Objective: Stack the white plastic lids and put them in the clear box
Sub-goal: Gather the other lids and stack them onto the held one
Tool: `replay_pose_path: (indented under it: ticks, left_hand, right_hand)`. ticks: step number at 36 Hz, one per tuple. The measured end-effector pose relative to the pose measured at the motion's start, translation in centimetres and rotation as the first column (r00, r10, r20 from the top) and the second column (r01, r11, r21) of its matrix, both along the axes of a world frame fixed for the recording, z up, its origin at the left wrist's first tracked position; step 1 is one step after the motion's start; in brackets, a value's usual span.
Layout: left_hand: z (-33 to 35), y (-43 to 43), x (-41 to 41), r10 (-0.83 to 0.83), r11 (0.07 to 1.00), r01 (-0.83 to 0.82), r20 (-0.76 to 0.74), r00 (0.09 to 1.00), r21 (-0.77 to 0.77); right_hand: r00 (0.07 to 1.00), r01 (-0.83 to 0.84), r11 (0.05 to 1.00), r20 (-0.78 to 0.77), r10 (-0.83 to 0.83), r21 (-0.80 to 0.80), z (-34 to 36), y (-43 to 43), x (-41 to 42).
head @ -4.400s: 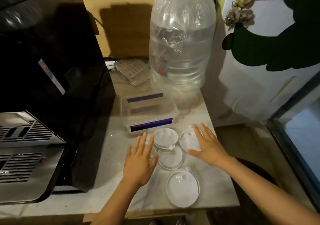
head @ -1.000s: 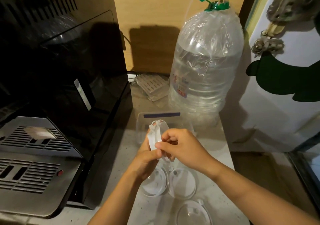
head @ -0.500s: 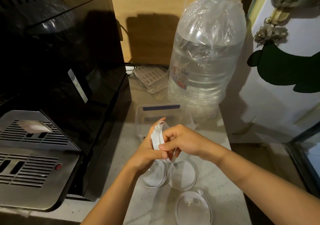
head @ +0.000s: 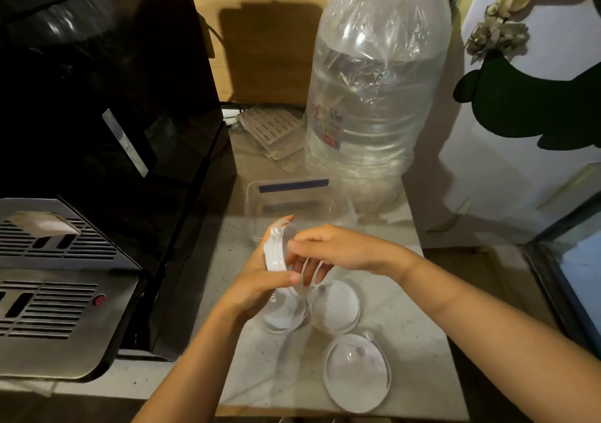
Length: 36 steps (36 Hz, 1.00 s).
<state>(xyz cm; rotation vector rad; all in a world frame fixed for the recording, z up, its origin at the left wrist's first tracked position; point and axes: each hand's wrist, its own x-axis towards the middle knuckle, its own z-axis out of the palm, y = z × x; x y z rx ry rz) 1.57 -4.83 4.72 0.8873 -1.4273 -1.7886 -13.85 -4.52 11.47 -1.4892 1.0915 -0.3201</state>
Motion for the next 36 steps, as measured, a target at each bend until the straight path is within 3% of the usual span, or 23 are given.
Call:
replay_pose_path:
  ticks: [3,5,10,13,19,23,29,36]
  left_hand:
    - [-0.4,0.2,0.7,0.053,0.999,-0.053,0.011,0.999,0.010]
    - [-0.7,0.4,1.2,0.079,0.997,-0.079,0.020,0.997,0.020]
    - [-1.2,0.9,1.7,0.098,0.993,-0.099,0.020,0.995,0.056]
    - [-1.5,1.3,1.9,0.111,0.991,-0.113,0.029,0.993,0.065]
    - [-1.8,1.8,2.4,0.084,0.993,-0.089,0.064,0.994,0.081]
    - [-1.9,2.2,2.3,0.087,0.991,-0.094,0.067,0.994,0.099]
    - [-2.0,2.7,1.6,0.047,0.989,-0.056,0.068,0.997,0.136]
    - [-2.4,2.7,0.9,0.007,0.988,-0.013,0.042,0.999,0.155]
  right_hand:
    - [0.991,0.130,0.991,-0.027,-0.130,-0.021,-0.9,-0.2,-2.1]
    - [0.974,0.174,0.980,-0.133,-0.186,-0.092,-2.3,0.1,-3.3]
    - [0.845,0.074,0.984,-0.514,-0.147,-0.160,-7.5,2.1,-4.8]
    - [0.769,0.029,0.990,-0.630,-0.109,-0.137,-9.6,3.4,-4.8]
    - [0.742,0.139,0.984,-0.646,-0.177,-0.110,-10.7,5.2,-5.2]
    - [0.704,0.093,0.995,-0.705,-0.087,-0.029,-10.2,6.9,-6.4]
    - [0.746,0.139,0.989,-0.662,-0.069,0.053,-11.1,9.0,-7.1]
    - [0.730,0.214,0.976,-0.669,-0.138,0.032,-11.8,9.4,-6.5]
